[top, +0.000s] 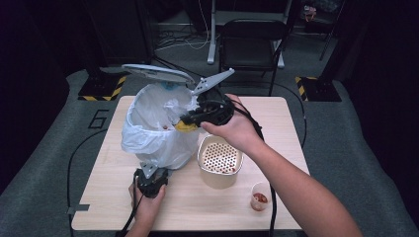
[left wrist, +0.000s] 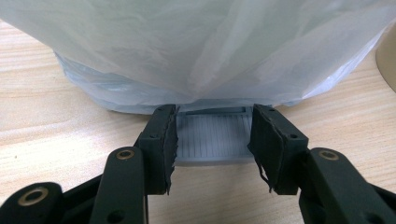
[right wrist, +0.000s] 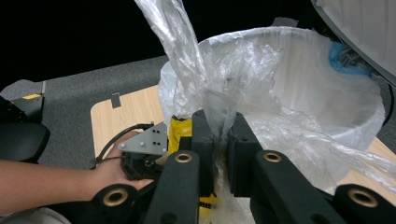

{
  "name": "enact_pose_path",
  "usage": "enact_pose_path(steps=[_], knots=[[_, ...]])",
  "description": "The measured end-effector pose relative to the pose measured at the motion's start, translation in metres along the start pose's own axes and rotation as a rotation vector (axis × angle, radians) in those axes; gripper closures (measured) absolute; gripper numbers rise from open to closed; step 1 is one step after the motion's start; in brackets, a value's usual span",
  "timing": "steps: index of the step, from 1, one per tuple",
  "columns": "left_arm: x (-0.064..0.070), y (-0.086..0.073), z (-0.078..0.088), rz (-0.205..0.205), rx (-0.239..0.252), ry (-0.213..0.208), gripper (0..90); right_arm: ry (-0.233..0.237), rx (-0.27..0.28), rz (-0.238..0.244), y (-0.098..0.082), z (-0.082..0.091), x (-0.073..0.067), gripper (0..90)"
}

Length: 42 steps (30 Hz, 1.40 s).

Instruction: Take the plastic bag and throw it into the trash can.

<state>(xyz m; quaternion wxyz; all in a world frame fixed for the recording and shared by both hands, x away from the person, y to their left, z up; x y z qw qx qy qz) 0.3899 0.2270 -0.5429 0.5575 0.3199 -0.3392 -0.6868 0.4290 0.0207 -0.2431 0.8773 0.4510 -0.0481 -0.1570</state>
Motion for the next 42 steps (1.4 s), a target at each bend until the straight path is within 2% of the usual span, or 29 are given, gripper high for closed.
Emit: enact_pose_path(steps=[14, 17, 24, 40, 41, 42], knots=[[-0.002, 0.0, 0.001, -0.016, -0.012, 0.003, 51.4, 0.01, 0.006, 0.009, 0.012, -0.018, -0.001, 83.6], [-0.001, 0.0, 0.001, -0.002, -0.024, -0.006, 51.5, 0.008, 0.007, 0.008, 0.013, -0.022, 0.001, 83.6], [-0.001, 0.0, 0.001, -0.006, -0.024, -0.002, 51.4, 0.004, 0.006, 0.008, 0.018, -0.036, 0.007, 83.6], [-0.001, 0.0, 0.001, -0.01, -0.02, 0.001, 51.4, -0.042, -0.01, 0.028, 0.027, -0.076, 0.017, 82.1], [-0.001, 0.0, 0.001, -0.009, -0.021, -0.002, 51.4, -0.043, -0.01, 0.027, 0.027, -0.077, 0.017, 82.0], [0.001, 0.0, 0.0, 0.022, -0.005, -0.003, 51.4, -0.044, -0.011, 0.027, 0.027, -0.079, 0.018, 82.0]])
Point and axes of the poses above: each handheld gripper's, and its own axes: z roughly backward along the jaws, y roughly out of its top, x roughly to its right, the point moved 3 cm from there along -z, roughly forward along the jaws, and after that the axes turned 4 degrees about y, right-handed, at the moved point
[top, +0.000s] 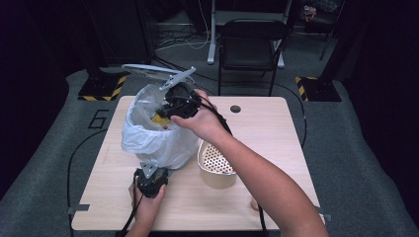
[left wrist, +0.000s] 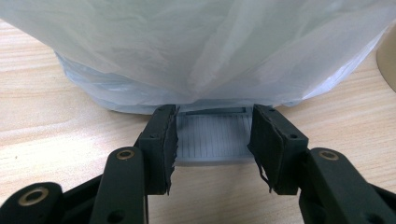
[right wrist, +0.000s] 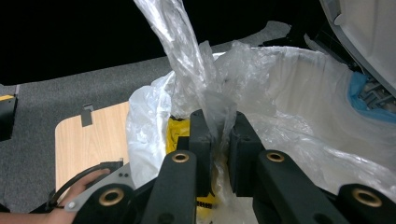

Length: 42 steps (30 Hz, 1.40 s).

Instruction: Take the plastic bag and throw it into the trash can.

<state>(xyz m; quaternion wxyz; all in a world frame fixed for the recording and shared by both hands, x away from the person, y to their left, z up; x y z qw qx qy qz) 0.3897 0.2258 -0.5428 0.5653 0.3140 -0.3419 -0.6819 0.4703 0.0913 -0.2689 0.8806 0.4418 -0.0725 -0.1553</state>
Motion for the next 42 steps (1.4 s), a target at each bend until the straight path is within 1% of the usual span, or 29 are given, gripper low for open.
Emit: enact_pose_path(steps=[1, 2, 4, 5, 6, 9, 10, 13, 15, 16, 19, 20, 21, 22, 23, 24, 26, 29, 30, 32, 33, 34, 35, 36, 37, 39, 40, 41, 42], knots=[[0.0, 0.0, 0.0, -0.002, -0.002, 0.0, 51.4, -0.005, 0.0, 0.002, 0.0, -0.002, 0.001, 82.0], [-0.002, 0.0, 0.001, -0.028, -0.018, 0.001, 51.4, -0.006, -0.002, 0.003, 0.0, -0.004, 0.001, 82.0], [-0.002, 0.0, 0.001, -0.029, -0.018, 0.0, 51.4, -0.01, 0.001, -0.001, 0.0, -0.006, 0.001, 82.0], [0.0, 0.0, 0.0, -0.002, -0.001, 0.0, 51.4, -0.015, 0.0, 0.0, 0.0, -0.01, 0.002, 82.0], [-0.001, 0.0, 0.001, -0.025, -0.015, 0.0, 51.4, -0.017, 0.0, 0.002, 0.0, -0.011, 0.002, 82.0], [-0.002, 0.0, 0.001, -0.037, -0.012, 0.005, 51.4, -0.022, 0.0, 0.006, 0.0, -0.016, 0.002, 82.1], [-0.003, 0.0, 0.001, -0.039, -0.011, 0.006, 51.4, -0.022, 0.002, 0.005, 0.0, -0.017, 0.002, 82.1], [-0.002, 0.0, 0.001, -0.027, -0.018, 0.001, 51.4, -0.03, 0.0, 0.009, -0.001, -0.021, 0.004, 82.1], [-0.002, 0.0, 0.001, -0.032, -0.016, 0.003, 51.4, -0.031, -0.001, -0.009, -0.002, -0.024, 0.006, 82.2], [-0.003, 0.0, 0.001, -0.039, -0.011, 0.006, 51.4, -0.03, 0.0, -0.003, -0.002, -0.025, 0.007, 82.2], [-0.002, 0.0, 0.001, -0.038, -0.011, 0.005, 51.4, -0.032, 0.005, -0.015, -0.003, -0.028, 0.009, 81.8], [0.0, 0.0, 0.0, -0.007, 0.009, 0.006, 51.4, -0.037, 0.004, -0.02, -0.004, -0.029, 0.01, 80.1], [-0.001, 0.0, 0.0, -0.01, 0.007, 0.005, 51.4, -0.042, 0.007, -0.019, -0.005, -0.031, 0.011, 74.0], [-0.001, 0.0, 0.0, -0.009, 0.008, 0.006, 51.4, -0.05, 0.017, -0.021, -0.005, -0.032, 0.012, 65.0], [-0.001, 0.0, 0.0, -0.009, 0.008, 0.005, 51.4, -0.063, 0.022, -0.037, -0.005, -0.032, 0.012, 60.6], [-0.002, 0.0, 0.001, -0.035, -0.008, 0.006, 51.4, -0.077, 0.032, -0.032, -0.006, -0.031, 0.012, 57.5], [-0.003, 0.0, 0.001, -0.04, -0.016, 0.004, 51.4, -0.089, 0.044, -0.033, -0.007, -0.03, 0.012, 52.5], [-0.002, 0.0, 0.001, -0.037, -0.01, 0.006, 51.4, -0.084, 0.052, -0.042, -0.009, -0.027, 0.012, 52.5], [-0.002, 0.0, 0.001, -0.027, -0.018, 0.001, 51.4, -0.083, 0.051, -0.035, -0.009, -0.026, 0.013, 52.9], [-0.002, 0.0, 0.001, -0.028, -0.018, 0.001, 51.4, -0.077, 0.047, -0.039, -0.011, -0.022, 0.011, 53.6], [0.0, 0.0, 0.0, 0.001, -0.001, 0.0, 51.4, -0.073, 0.049, -0.04, -0.011, -0.02, 0.011, 53.8], [0.0, 0.0, 0.0, -0.002, -0.008, -0.001, 51.4, -0.069, 0.049, -0.041, -0.012, -0.018, 0.01, 53.9], [0.0, 0.0, 0.0, 0.0, -0.001, 0.0, 51.4, -0.062, 0.05, -0.045, -0.012, -0.015, 0.01, 54.0], [-0.002, 0.0, 0.001, -0.027, -0.018, 0.001, 51.4, -0.061, 0.053, -0.043, -0.013, -0.013, 0.009, 54.3], [-0.002, 0.0, 0.001, -0.026, -0.017, 0.002, 51.4, -0.06, 0.054, -0.038, -0.013, -0.01, 0.009, 54.6], [0.0, 0.0, 0.0, -0.004, 0.0, 0.001, 51.4, -0.056, 0.05, -0.039, -0.016, -0.002, 0.007, 54.8], [-0.002, 0.0, 0.001, -0.027, -0.018, 0.001, 51.3, -0.058, 0.052, -0.037, -0.018, 0.001, 0.006, 56.2], [-0.002, 0.0, 0.001, -0.027, -0.016, 0.002, 51.4, -0.058, 0.052, -0.035, -0.019, 0.004, 0.006, 56.6], [0.0, 0.0, 0.0, -0.001, 0.006, 0.002, 51.4, -0.058, 0.046, -0.037, -0.021, 0.007, 0.006, 56.7]])
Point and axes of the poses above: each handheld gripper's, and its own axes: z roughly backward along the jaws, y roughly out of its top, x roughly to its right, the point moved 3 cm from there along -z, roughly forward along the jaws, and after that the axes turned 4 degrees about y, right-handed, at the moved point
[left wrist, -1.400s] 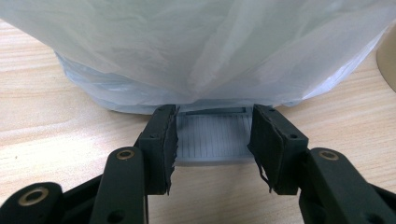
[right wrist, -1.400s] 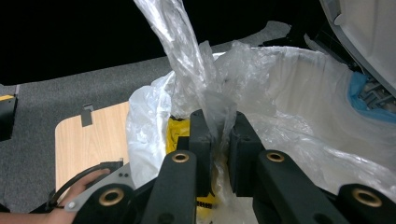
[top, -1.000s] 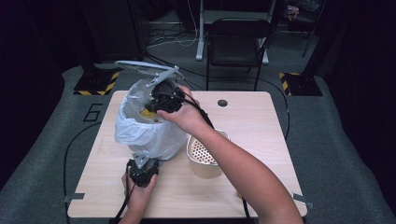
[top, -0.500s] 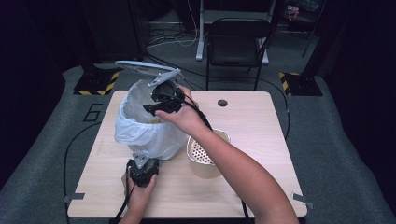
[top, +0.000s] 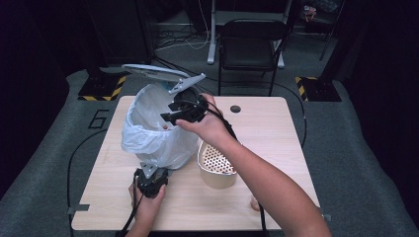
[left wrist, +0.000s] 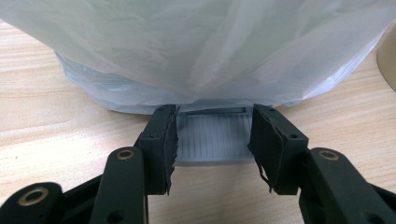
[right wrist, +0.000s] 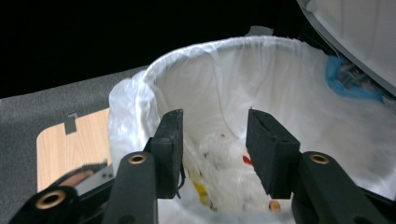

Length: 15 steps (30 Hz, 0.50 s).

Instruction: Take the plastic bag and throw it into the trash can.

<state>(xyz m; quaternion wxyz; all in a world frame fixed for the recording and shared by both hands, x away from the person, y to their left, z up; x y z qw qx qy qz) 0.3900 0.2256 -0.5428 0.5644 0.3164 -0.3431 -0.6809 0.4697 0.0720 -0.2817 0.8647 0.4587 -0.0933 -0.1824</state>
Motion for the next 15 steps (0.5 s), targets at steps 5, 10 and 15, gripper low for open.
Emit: enact_pose_path(steps=[5, 10, 15], knots=[[0.0, 0.0, 0.0, 0.002, 0.0, 0.002, 51.4, -0.007, 0.004, -0.002, -0.01, 0.018, 0.002, 57.9], [0.002, -0.001, -0.001, 0.026, 0.006, -0.005, 51.4, -0.016, 0.004, -0.006, -0.02, 0.035, 0.005, 58.4], [0.002, -0.001, 0.0, 0.024, 0.002, -0.007, 51.4, -0.04, 0.001, -0.014, -0.034, 0.049, 0.009, 57.5]])
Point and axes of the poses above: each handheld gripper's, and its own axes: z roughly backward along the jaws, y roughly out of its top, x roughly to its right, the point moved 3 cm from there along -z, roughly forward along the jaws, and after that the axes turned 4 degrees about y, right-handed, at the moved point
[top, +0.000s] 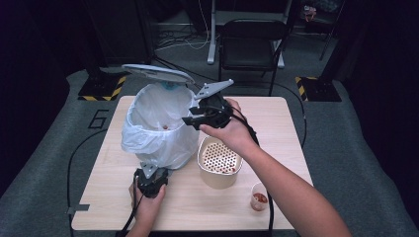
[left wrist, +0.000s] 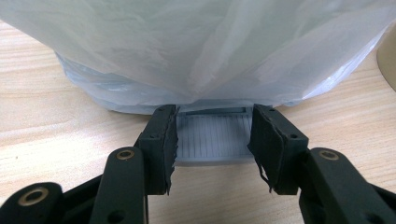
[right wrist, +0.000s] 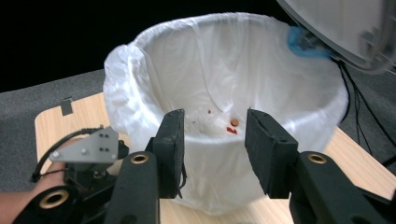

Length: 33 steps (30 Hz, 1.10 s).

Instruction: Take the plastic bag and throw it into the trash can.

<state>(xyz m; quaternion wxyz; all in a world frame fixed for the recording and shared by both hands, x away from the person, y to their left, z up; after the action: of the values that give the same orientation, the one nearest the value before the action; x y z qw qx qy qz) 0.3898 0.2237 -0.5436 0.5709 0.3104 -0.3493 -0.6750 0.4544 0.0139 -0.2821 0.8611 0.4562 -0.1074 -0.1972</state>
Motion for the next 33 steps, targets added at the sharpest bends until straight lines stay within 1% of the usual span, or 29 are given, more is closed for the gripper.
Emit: enact_pose_path(steps=[3, 4, 6, 8, 11, 12, 13, 14, 15, 17, 21, 23, 24, 25, 26, 30, 31, 32, 33], knots=[[0.0, 0.0, 0.0, -0.004, 0.0, 0.001, 51.4, -0.015, 0.012, -0.011, -0.007, 0.007, 0.004, 57.4], [-0.001, 0.0, 0.001, -0.02, -0.01, 0.003, 51.4, -0.018, 0.012, -0.015, -0.01, 0.009, 0.006, 57.3], [-0.001, 0.0, 0.0, -0.017, -0.01, 0.001, 51.4, -0.033, 0.016, -0.019, -0.017, 0.014, 0.011, 57.4], [-0.001, 0.0, 0.001, -0.02, -0.01, 0.003, 51.4, -0.044, 0.02, -0.038, -0.022, 0.018, 0.013, 57.2], [-0.001, 0.0, 0.001, -0.019, -0.01, 0.002, 51.4, -0.059, 0.022, -0.051, -0.032, 0.024, 0.016, 56.2], [-0.001, 0.0, 0.001, -0.019, -0.01, 0.002, 51.4, -0.066, 0.021, -0.048, -0.036, 0.026, 0.017, 55.9], [-0.001, 0.0, 0.001, -0.019, -0.01, 0.002, 51.4, -0.072, 0.024, -0.065, -0.041, 0.027, 0.018, 55.7], [-0.001, 0.0, 0.001, -0.02, -0.011, 0.002, 51.4, -0.075, 0.016, -0.071, -0.045, 0.028, 0.019, 55.7], [-0.001, 0.0, 0.001, -0.02, -0.011, 0.002, 51.4, -0.08, 0.015, -0.067, -0.049, 0.029, 0.02, 55.7], [-0.001, 0.0, 0.001, -0.02, -0.011, 0.002, 51.4, -0.087, -0.001, -0.086, -0.059, 0.029, 0.022, 55.7], [-0.001, 0.0, 0.001, -0.021, -0.011, 0.002, 51.4, -0.105, -0.013, -0.108, -0.081, 0.028, 0.034, 56.7], [-0.002, 0.0, 0.001, -0.025, -0.014, 0.0, 51.4, -0.11, -0.015, -0.127, -0.093, 0.026, 0.041, 57.5], [-0.002, 0.0, 0.001, -0.028, -0.011, 0.001, 51.4, -0.114, -0.018, -0.14, -0.097, 0.026, 0.043, 58.0], [-0.002, 0.0, 0.001, -0.028, -0.011, 0.001, 51.4, -0.114, -0.018, -0.14, -0.097, 0.026, 0.043, 58.0], [-0.002, 0.0, 0.001, -0.025, -0.014, 0.001, 51.4, -0.126, -0.023, -0.147, -0.108, 0.026, 0.049, 59.4], [-0.002, 0.0, 0.001, -0.025, -0.015, 0.0, 51.4, -0.148, -0.023, -0.159, -0.124, 0.025, 0.058, 62.3], [-0.002, 0.0, 0.001, -0.023, -0.016, -0.001, 51.4, -0.154, -0.027, -0.154, -0.128, 0.025, 0.06, 63.3], [-0.002, 0.0, 0.001, -0.023, -0.016, -0.001, 51.4, -0.164, -0.036, -0.164, -0.132, 0.025, 0.061, 63.9], [-0.002, 0.0, 0.001, -0.024, -0.016, 0.0, 51.4, -0.164, -0.036, -0.164, -0.132, 0.025, 0.061, 63.9]])
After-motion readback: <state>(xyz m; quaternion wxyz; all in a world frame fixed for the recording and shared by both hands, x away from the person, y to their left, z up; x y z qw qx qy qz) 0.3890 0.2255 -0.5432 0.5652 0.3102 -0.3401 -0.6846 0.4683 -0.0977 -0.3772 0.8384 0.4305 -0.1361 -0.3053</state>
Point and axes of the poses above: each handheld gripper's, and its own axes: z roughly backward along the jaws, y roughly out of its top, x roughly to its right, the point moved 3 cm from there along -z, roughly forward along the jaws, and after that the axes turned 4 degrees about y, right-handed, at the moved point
